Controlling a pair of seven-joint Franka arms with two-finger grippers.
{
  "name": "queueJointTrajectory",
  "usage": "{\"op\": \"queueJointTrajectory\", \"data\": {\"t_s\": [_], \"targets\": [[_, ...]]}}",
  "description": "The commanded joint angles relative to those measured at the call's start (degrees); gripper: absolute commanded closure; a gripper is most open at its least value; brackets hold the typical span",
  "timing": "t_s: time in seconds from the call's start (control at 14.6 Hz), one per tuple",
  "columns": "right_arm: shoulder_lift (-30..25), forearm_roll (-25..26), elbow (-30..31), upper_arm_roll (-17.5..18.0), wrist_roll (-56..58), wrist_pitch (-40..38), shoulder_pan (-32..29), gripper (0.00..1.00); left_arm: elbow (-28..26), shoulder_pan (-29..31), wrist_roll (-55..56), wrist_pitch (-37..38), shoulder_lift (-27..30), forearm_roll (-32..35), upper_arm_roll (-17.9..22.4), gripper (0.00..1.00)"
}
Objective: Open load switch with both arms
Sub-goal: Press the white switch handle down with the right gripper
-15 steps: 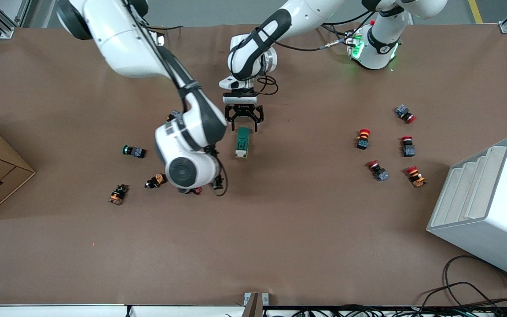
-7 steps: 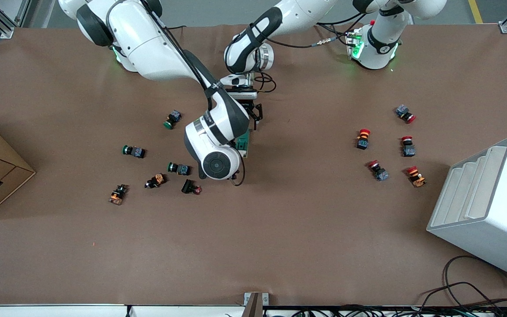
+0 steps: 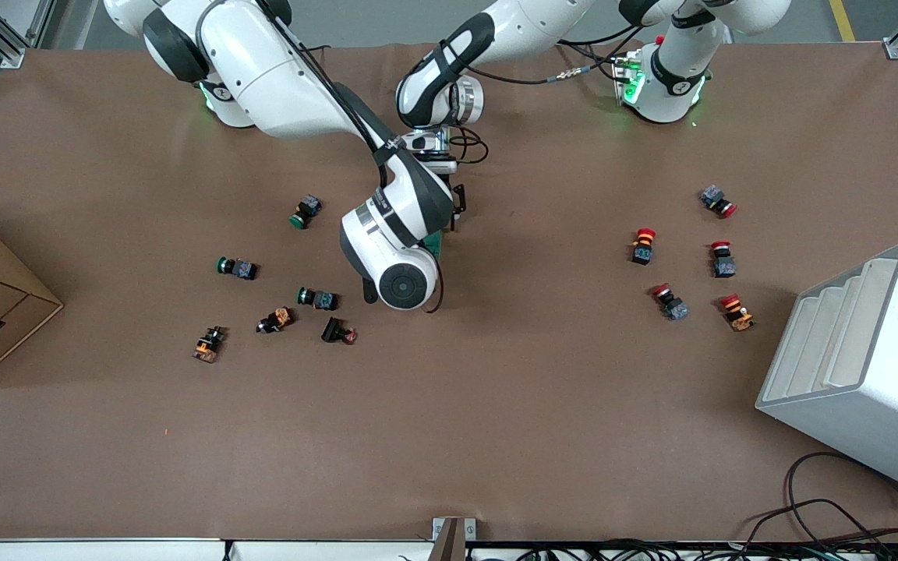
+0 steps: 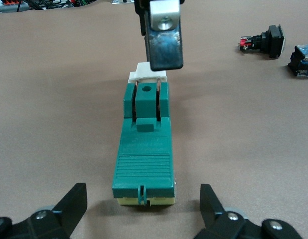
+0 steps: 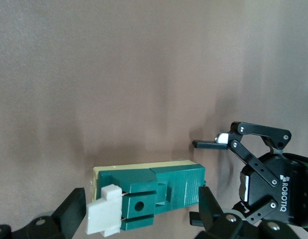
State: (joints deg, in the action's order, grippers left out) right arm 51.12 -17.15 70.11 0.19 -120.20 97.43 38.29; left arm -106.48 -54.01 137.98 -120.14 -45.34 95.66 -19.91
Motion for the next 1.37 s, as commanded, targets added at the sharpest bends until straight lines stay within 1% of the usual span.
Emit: {"op": "queueJointTrajectory", "data": {"t_s": [0.0,0.14,0.41,0.75,1.1,1.3], "targets": [[0.6,-1.3,-1.4,0.4,-1.2,-1.2,0.1,0.0,0.7,-0.6,1.2,0.9,-0.7,1.3,0.3,0.0],[0.6,-1.4,-1.4,1.8,-1.2,-1.5,-0.2,0.0,0.8,-0.6,1.2,0.9,-0.6,1.1,0.2,0.01],[0.6,-1.6,-2.7,2.4,-1.2,-5.0,-0.6,0.0,0.7,-0.6,1.3,0.9,-0.7,0.8,0.2,0.0],[0.3,-1.8,-2.7,3.6,-1.2,-7.2,-0.8,0.0,0.7,-0.6,1.3,0.9,-1.2,0.7,0.2,0.0],[0.3,-1.8,-2.9,3.7,-1.0,-11.1,-0.2,0.0,0.7,-0.7,1.3,0.9,-1.2,0.7,0.2,0.0],[0.3,-1.8,-2.8,4.6,-0.9,-11.7,-0.1,0.0,0.7,-1.0,1.3,0.9,-1.3,0.7,0.2,0.0]]}}
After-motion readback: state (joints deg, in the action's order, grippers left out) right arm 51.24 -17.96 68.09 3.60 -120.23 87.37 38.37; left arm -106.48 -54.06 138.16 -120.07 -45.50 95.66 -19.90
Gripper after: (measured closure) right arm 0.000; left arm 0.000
